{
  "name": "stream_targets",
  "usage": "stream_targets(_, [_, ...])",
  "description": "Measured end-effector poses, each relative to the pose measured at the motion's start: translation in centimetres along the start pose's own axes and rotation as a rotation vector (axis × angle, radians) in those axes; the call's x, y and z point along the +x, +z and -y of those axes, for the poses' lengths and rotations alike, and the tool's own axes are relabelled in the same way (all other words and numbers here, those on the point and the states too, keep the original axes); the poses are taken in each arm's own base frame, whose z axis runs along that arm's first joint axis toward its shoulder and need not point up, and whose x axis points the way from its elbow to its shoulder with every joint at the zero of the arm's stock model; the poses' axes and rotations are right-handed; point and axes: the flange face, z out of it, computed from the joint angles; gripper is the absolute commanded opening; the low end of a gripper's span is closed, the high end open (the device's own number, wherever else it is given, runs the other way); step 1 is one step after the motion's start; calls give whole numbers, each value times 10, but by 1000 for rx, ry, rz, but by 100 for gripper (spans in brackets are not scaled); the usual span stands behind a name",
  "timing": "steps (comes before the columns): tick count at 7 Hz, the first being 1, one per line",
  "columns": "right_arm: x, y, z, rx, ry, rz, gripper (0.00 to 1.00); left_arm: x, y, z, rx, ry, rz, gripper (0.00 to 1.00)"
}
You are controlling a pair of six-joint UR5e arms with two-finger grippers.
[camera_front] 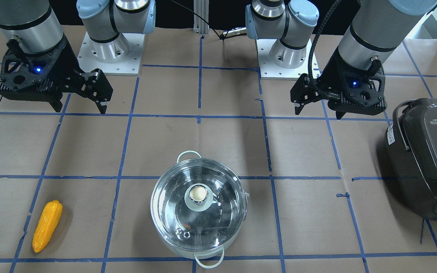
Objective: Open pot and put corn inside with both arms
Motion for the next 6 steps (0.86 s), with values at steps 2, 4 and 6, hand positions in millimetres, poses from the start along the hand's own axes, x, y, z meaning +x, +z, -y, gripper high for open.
stream_targets(2, [0,-1,1,2,0,0,100,0,0,0,0,4,0,100])
stream_targets(4, [4,-9,18,23,5,-19,100,2,0,-2,-1,13,-1,100])
stream_targets(6, [20,-5,57,22,27,-44,100,2,1,1,0,10,-1,100])
